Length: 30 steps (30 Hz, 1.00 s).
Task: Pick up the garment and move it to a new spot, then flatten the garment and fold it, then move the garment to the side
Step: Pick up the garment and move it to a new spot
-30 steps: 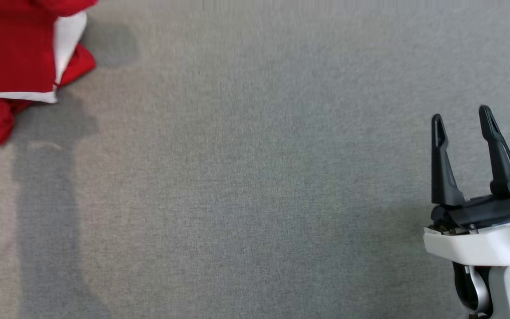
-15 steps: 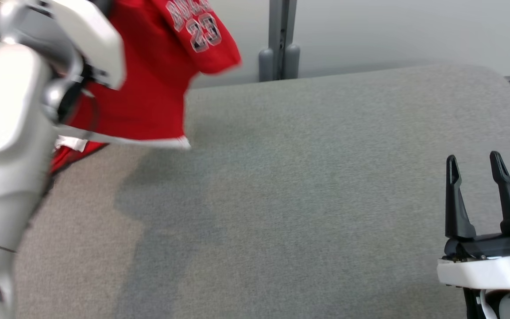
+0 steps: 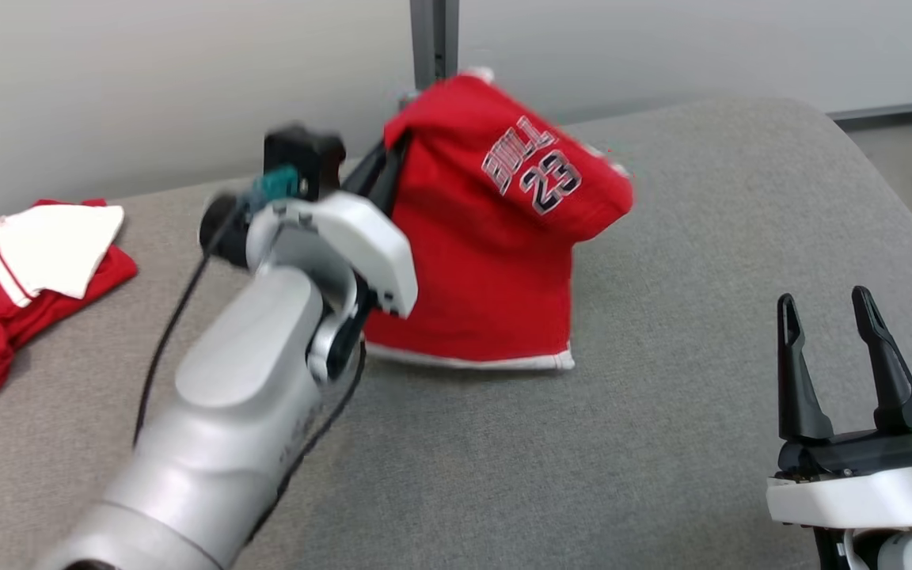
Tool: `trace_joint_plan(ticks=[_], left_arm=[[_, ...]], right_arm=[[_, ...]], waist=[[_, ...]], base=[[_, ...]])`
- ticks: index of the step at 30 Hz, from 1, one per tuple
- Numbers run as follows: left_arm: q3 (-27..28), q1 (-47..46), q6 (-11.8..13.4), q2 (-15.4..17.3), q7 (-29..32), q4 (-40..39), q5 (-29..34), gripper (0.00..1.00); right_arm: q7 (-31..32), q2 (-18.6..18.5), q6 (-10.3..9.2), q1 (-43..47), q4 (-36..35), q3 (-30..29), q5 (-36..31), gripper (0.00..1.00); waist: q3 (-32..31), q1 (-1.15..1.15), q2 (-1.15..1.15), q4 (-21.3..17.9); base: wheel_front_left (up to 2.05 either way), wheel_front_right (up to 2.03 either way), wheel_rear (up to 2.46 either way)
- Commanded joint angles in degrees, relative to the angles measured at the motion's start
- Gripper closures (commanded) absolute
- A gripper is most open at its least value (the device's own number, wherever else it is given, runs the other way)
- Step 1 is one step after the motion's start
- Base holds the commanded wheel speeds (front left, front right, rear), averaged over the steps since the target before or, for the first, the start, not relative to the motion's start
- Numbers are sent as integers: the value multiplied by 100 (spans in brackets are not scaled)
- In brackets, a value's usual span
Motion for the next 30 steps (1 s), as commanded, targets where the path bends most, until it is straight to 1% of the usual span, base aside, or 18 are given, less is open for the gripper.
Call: trace_joint_plan(ticks=[1,5,10,15,24,25,26,27,28,30], left_arm=[[2,215,53,-21,-162,186,-70,100],[-86,701,120,-93,-509,694,-167,100],[-423,1224,-4,-142,-689,1102,-243,100],[-861,1632,-39,-142,-786,892,-502,100],[-1507,1996,166,-139,-851,472,-989,100],[-1571,2005,196,-141,-855,452,-1026,97],[-1630,2007,206,-141,-860,437,-1060,65],[-1670,1992,230,-141,-868,409,-1081,35],[-1696,1968,245,-141,-876,376,-1101,0],[-1750,1926,235,-142,-882,310,-1084,0]], right_arm=[[-30,-28,1,-63,27,2,32,0],[-30,-29,1,-97,70,59,57,0],[-30,-29,1,-163,114,122,56,0],[-30,-28,1,-170,184,160,11,0],[-30,-29,1,-132,290,223,-3,0],[-30,-29,1,-130,299,224,-8,0],[-30,-29,1,-127,307,220,-10,0],[-30,-28,1,-124,316,214,-11,0],[-30,-29,1,-117,328,204,-15,0],[-30,-29,1,-96,345,172,-19,0]], waist=[[137,0,0,-105],[257,0,0,-184],[318,0,0,-208],[294,0,0,-161],[182,0,0,-78],[170,0,0,-67],[159,0,0,-57],[147,0,0,-44],[132,0,0,-30],[99,0,0,11]], base=[[0,0,0],[0,0,0],[0,0,0],[0,0,0],[0,0,0],[0,0,0],[0,0,0],[0,0,0],[0,0,0],[0,0,0]])
